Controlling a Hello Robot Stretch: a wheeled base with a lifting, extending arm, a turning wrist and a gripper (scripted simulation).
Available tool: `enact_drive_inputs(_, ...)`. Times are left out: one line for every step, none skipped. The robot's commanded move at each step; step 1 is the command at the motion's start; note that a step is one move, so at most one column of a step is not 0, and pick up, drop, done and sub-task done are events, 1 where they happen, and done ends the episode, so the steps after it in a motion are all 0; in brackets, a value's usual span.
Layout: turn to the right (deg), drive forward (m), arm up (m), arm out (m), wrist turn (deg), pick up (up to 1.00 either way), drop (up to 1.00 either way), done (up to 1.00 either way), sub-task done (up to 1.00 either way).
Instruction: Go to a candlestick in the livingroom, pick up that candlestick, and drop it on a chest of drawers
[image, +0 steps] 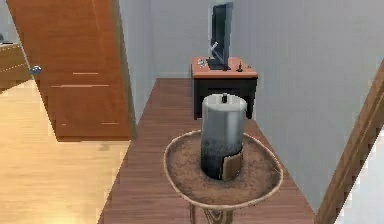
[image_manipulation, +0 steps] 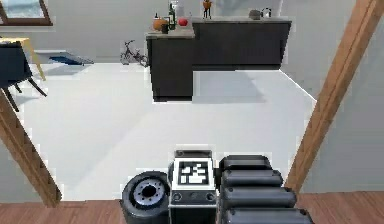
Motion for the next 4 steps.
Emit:
enact_drive_inputs(0.0, 0.35, 0.0, 0.0, 0.0, 0.0, 0.0, 0.0, 0.0)
enact_drive_inputs(-30.0, 0.0, 0.0, 0.0, 0.0, 0.0, 0.0, 0.0, 0.0)
enact_drive_inputs(-3.0, 0.0, 0.0, 0.0, 0.0, 0.0, 0.0, 0.0, 0.0)
enact_drive_inputs(0.0, 0.6, 0.0, 0.0, 0.0, 0.0, 0.0, 0.0, 0.0)
